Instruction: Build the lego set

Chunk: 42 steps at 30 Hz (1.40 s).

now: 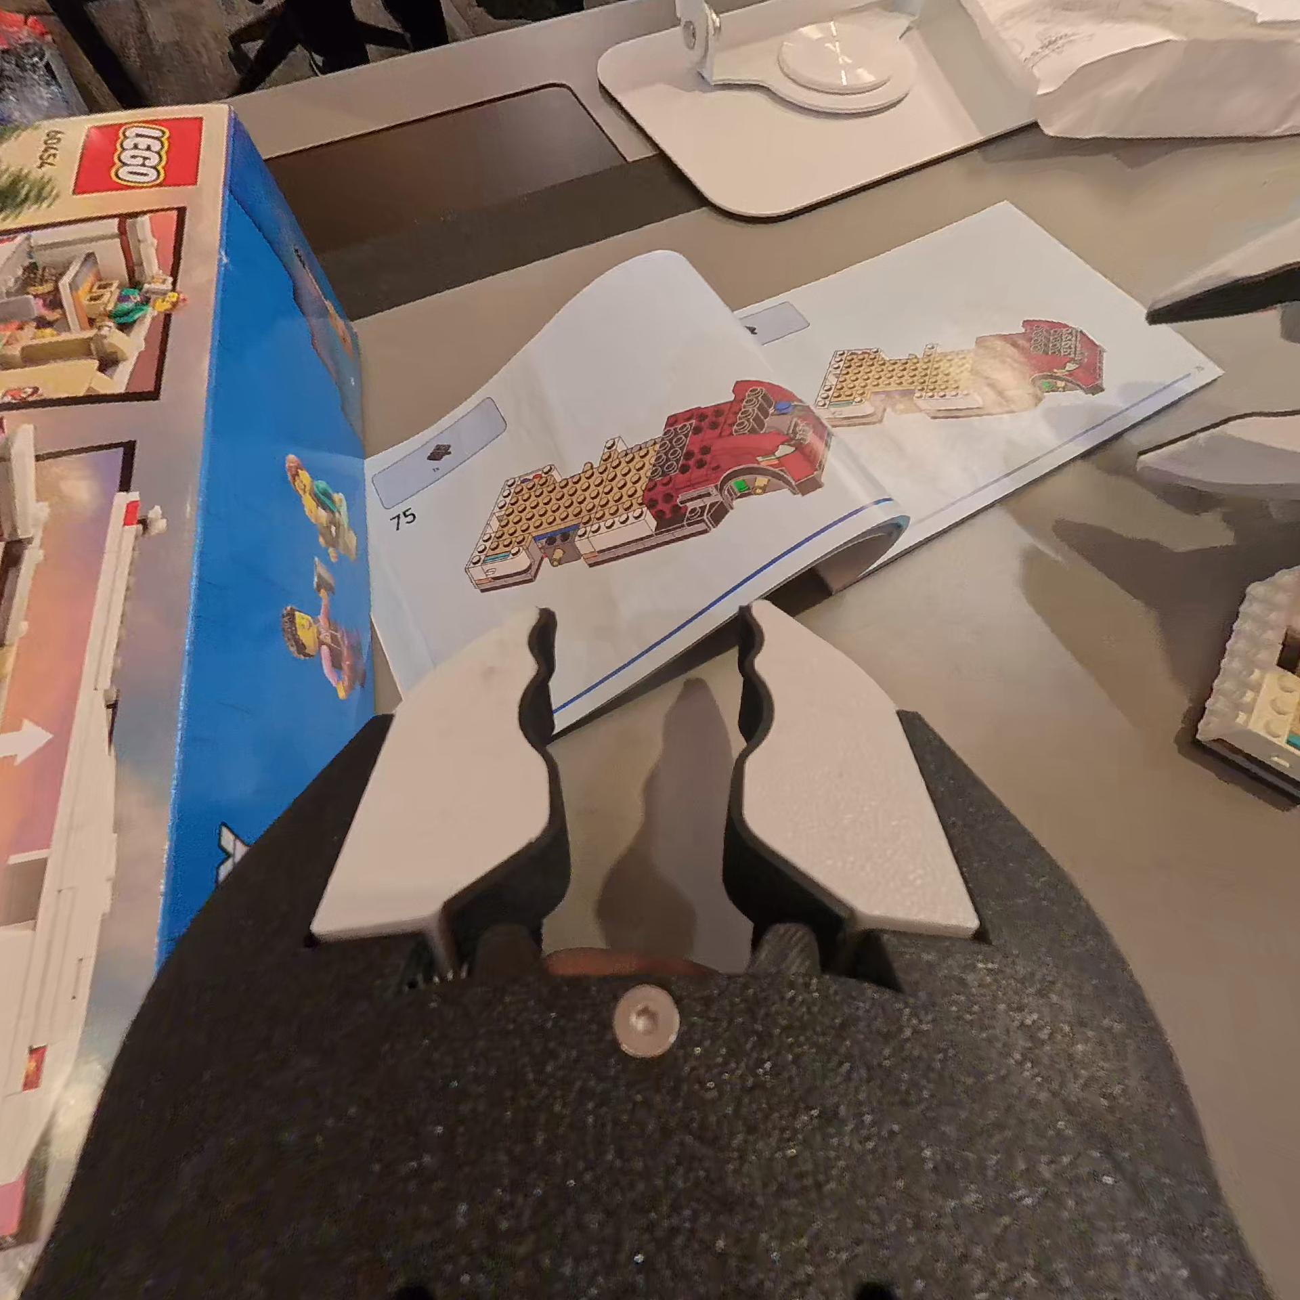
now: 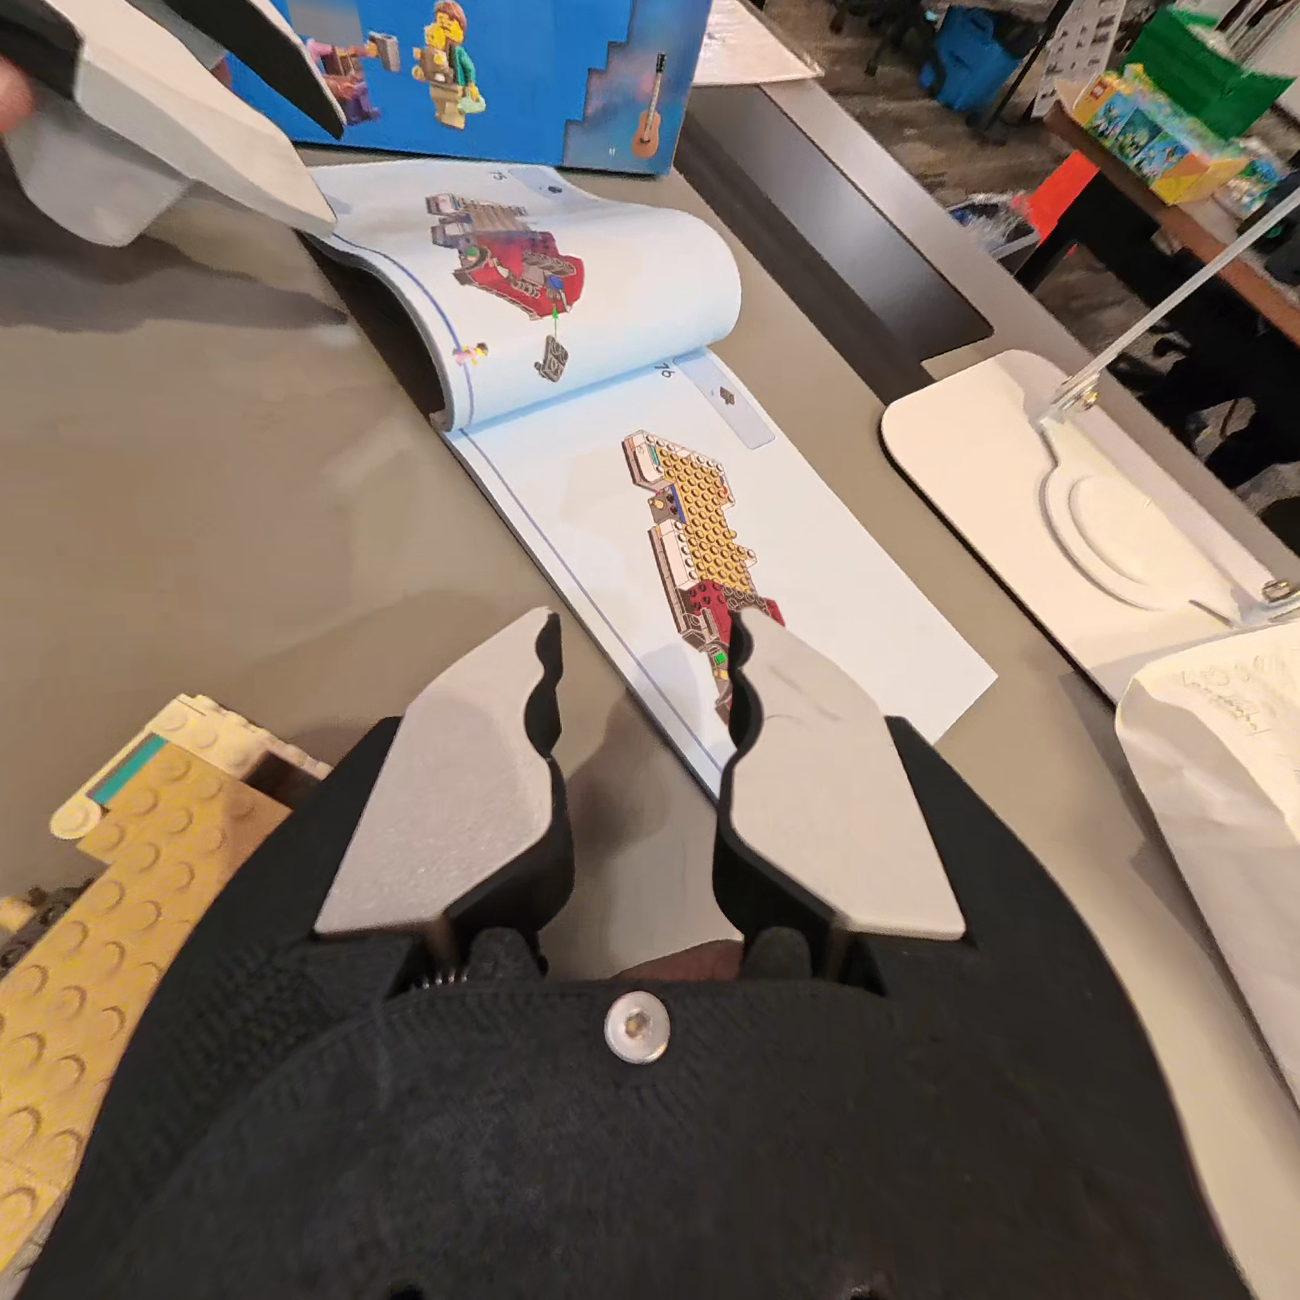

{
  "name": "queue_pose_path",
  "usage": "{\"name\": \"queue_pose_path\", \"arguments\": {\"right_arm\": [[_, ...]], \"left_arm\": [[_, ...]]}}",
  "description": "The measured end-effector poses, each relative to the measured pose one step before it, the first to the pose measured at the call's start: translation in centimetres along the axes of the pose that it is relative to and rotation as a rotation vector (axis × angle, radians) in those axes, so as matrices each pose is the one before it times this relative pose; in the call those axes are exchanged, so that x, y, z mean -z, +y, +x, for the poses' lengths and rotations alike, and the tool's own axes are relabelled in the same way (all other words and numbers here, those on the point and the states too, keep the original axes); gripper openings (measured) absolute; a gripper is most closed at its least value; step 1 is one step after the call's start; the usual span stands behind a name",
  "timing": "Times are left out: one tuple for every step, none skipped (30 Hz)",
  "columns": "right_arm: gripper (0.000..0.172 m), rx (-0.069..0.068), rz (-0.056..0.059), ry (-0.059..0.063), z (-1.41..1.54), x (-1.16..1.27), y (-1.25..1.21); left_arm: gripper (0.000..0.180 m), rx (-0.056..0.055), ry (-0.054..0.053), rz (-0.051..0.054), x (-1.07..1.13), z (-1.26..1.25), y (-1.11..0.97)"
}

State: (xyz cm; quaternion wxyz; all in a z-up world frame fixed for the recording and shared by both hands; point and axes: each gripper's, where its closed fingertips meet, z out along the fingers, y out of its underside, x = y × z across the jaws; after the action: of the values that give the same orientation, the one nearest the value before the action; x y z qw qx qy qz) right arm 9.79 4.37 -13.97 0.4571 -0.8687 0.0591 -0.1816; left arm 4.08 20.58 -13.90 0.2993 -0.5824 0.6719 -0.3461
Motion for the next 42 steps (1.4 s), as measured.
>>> {"name": "queue_pose_path", "arguments": {"right_arm": [[0.046, 0.0067, -0.0057, -0.0018, -0.094, -0.067, 0.066], [0.046, 0.0047, -0.0144, -0.0037, -0.096, -0.161, 0.161], [0.046, 0.0024, -0.0136, -0.0037, -0.066, -0.161, 0.154], [0.047, 0.0009, -0.0098, -0.0018, -0.029, -0.126, 0.114], [0.047, 0.0006, -0.0063, -0.0014, -0.027, -0.074, 0.069], [0.047, -0.0006, -0.0028, 0.0014, 0.027, -0.032, 0.029], [0.047, -0.0012, -0.0002, 0.0045, 0.056, -0.010, -0.003], [0.047, 0.0007, -0.0003, 0.0021, 0.009, -0.003, 0.005], [0.047, 0.0018, -0.0021, -0.0006, -0.023, -0.028, 0.025], [0.047, 0.0003, -0.0029, 0.0008, 0.004, -0.030, 0.036], [0.047, -0.0007, -0.0022, 0.0019, 0.025, -0.027, 0.013], [0.047, -0.0002, -0.0027, 0.0008, 0.009, -0.035, 0.034], [0.047, 0.0012, -0.0040, 0.0005, -0.014, -0.045, 0.040], [0.047, 0.0023, -0.0039, 0.0014, -0.012, -0.039, 0.036], [0.047, 0.0035, -0.0028, 0.0016, -0.021, -0.038, 0.034], [0.047, 0.0048, -0.0024, 0.0009, -0.045, -0.023, 0.020], [0.047, 0.0050, -0.0025, 0.0012, -0.043, -0.028, 0.028], [0.047, 0.0042, -0.0024, 0.0018, -0.029, -0.025, 0.033], [0.047, 0.0031, -0.0023, 0.0016, -0.017, -0.029, 0.011], [0.047, 0.0024, -0.0024, 0.0006, -0.016, -0.027, 0.034], [0.047, 0.0020, -0.0024, -0.0003, -0.029, -0.029, 0.020], [0.047, 0.0013, -0.0016, -0.0006, -0.021, -0.018, 0.016], [0.047, 0.0006, -0.0008, -0.0004, -0.016, -0.003, 0.011], [0.047, 0.0008, -0.0011, -0.0005, -0.012, -0.018, 0.016], [0.047, 0.0014, -0.0019, -0.0005, -0.022, -0.023, 0.012], [0.047, 0.0016, -0.0020, 0.0000, -0.014, -0.021, 0.028], [0.047, 0.0020, -0.0017, 0.0000, -0.023, -0.026, 0.017], [0.047, 0.0027, -0.0014, 0.0001, -0.032, -0.014, 0.018], [0.047, 0.0034, -0.0011, 0.0005, -0.019, -0.010, 0.006], [0.047, 0.0039, -0.0009, 0.0005, -0.037, -0.010, 0.009], [0.047, 0.0040, -0.0006, 0.0003, -0.039, -0.012, 0.005], [0.047, 0.0039, -0.0007, 0.0000, -0.044, -0.011, 0.005], [0.047, 0.0032, -0.0009, 0.0000, -0.038, -0.007, 0.016], [0.047, 0.0028, -0.0005, 0.0001, -0.027, -0.007, 0.004], [0.047, 0.0028, -0.0004, 0.0001, -0.027, -0.008, 0.003], [0.047, 0.0025, -0.0014, -0.0004, -0.028, -0.012, 0.009], [0.047, 0.0016, -0.0019, -0.0005, -0.020, -0.022, 0.025], [0.047, 0.0012, -0.0016, 0.0001, -0.013, -0.018, 0.014], [0.047, 0.0013, -0.0013, 0.0001, -0.012, -0.020, 0.010], [0.047, 0.0011, -0.0017, 0.0000, -0.018, -0.023, 0.022], [0.047, 0.0010, -0.0010, 0.0000, -0.010, -0.009, 0.005], [0.047, 0.0006, 0.0000, -0.0002, -0.012, -0.002, 0.006]], "left_arm": [[0.051, -0.0047, 0.0016, -0.0016, -0.077, 0.089, 0.032], [0.051, -0.0052, 0.0013, -0.0015, -0.082, 0.072, 0.039], [0.051, -0.0048, 0.0007, -0.0020, -0.081, 0.059, 0.068], [0.051, -0.0032, -0.0009, -0.0025, -0.081, 0.008, 0.071], [0.052, -0.0012, -0.0017, -0.0019, -0.062, -0.017, 0.057], [0.052, 0.0008, -0.0014, -0.0013, -0.051, -0.027, 0.035], [0.052, 0.0015, 0.0003, -0.0005, -0.041, 0.003, 0.036], [0.052, 0.0004, 0.0011, -0.0006, -0.022, 0.016, 0.026], [0.052, -0.0002, 0.0000, -0.0012, -0.021, 0.005, 0.019], [0.052, -0.0007, -0.0004, -0.0015, -0.020, 0.017, 0.021], [0.052, -0.0010, 0.0000, -0.0006, -0.012, 0.012, 0.008], [0.051, -0.0010, 0.0003, 0.0002, -0.010, 0.017, 0.003], [0.051, -0.0001, -0.0001, 0.0005, -0.004, -0.002, -0.007], [0.051, 0.0010, 0.0004, 0.0004, -0.002, 0.003, -0.004], [0.051, 0.0010, 0.0011, 0.0008, 0.001, 0.011, -0.018], [0.051, -0.0006, 0.0006, 0.0022, -0.004, 0.025, -0.033], [0.051, -0.0018, -0.0009, 0.0025, 0.008, -0.003, -0.038], [0.051, -0.0032, -0.0004, 0.0024, -0.009, 0.023, -0.039], [0.051, -0.0054, 0.0013, 0.0024, -0.011, 0.060, -0.028], [0.052, -0.0082, 0.0022, 0.0040, -0.014, 0.104, -0.058], [0.052, -0.0104, 0.0018, 0.0076, -0.004, 0.115, -0.130], [0.052, -0.0161, 0.0045, 0.0159, 0.016, 0.219, -0.264], [0.052, -0.0250, 0.0108, 0.0260, 0.066, 0.382, -0.449], [0.051, -0.0310, 0.0136, 0.0340, 0.082, 0.512, -0.578], [0.051, -0.0320, 0.0142, 0.0374, 0.063, 0.579, -0.648], [0.051, -0.0310, 0.0144, 0.0363, 0.011, 0.625, -0.647], [0.051, -0.0262, 0.0096, 0.0326, -0.053, 0.576, -0.583], [0.051, -0.0204, 0.0064, 0.0245, -0.153, 0.529, -0.448], [0.051, -0.0169, 0.0044, 0.0168, -0.223, 0.502, -0.329], [0.050, -0.0160, -0.0039, 0.0151, -0.251, 0.365, -0.281], [0.049, -0.0131, -0.0108, 0.0131, -0.262, 0.238, -0.250], [0.047, -0.0118, -0.0108, 0.0016, -0.258, 0.177, -0.119], [0.046, -0.0137, -0.0160, -0.0021, -0.234, 0.038, -0.088], [0.044, -0.0096, -0.0173, 0.0036, -0.201, -0.034, -0.151], [0.041, -0.0045, -0.0160, -0.0065, -0.178, -0.078, 0.008], [0.040, -0.0043, -0.0107, -0.0208, -0.210, -0.051, 0.228], [0.040, -0.0055, -0.0023, -0.0145, -0.149, 0.039, 0.164], [0.040, -0.0035, -0.0076, -0.0076, -0.075, -0.042, 0.086], [0.038, 0.0036, -0.0123, -0.0147, -0.095, -0.156, 0.189], [0.037, 0.0083, -0.0034, -0.0272, -0.151, -0.083, 0.363], [0.037, 0.0082, 0.0051, -0.0350, -0.192, 0.007, 0.491], [0.036, 0.0083, 0.0024, -0.0393, -0.183, -0.048, 0.570]]}}
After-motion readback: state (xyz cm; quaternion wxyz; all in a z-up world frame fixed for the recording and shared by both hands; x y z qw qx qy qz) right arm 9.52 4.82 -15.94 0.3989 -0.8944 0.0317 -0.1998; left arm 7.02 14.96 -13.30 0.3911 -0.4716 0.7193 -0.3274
